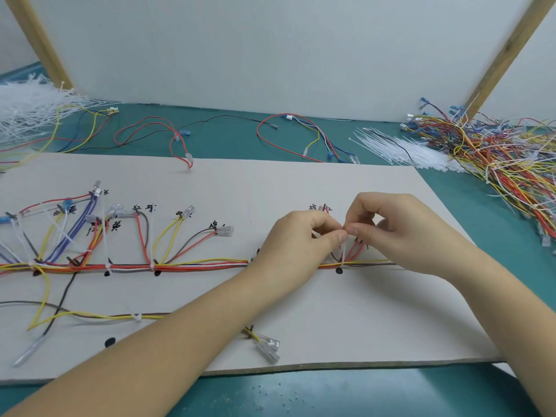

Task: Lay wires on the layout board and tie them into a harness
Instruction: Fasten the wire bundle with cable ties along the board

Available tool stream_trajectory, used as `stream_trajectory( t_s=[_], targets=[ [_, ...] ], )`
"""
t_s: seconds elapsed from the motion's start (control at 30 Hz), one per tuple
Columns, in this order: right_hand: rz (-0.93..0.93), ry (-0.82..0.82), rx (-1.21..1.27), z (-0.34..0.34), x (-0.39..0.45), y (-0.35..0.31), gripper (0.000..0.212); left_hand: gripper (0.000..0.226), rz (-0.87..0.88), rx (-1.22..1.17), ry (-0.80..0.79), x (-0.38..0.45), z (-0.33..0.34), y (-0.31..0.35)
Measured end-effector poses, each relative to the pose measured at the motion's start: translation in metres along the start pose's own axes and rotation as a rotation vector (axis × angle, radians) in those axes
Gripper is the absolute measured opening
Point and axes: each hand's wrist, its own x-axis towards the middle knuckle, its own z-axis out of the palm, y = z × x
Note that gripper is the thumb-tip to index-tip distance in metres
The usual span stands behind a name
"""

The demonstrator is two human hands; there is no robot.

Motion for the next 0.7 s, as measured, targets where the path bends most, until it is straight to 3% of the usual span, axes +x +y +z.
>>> stream_trajectory(
  t_s=[0.33, 0.53, 0.7],
  targets=[
    [-0.054, -0.027, -0.216, 0.0017, 0.0003, 0.0010, 0.019, 0.017, -0.002, 0.036, -0.032, -0.0005, 0.0018, 0.0027],
    [-0.043, 0.006, -0.136, 0.0035, -0.0001, -0.0027, 0.034, 0.027, -0.010, 0.035, -0.048, -0.0008, 0.0005, 0.0043],
    [0.088, -0.008, 0.117, 0.0023, 0.0016, -0.0030, 0.024, 0.023, -0.018, 0.123, -0.077, 0.0003, 0.0009, 0.0020]
  ],
)
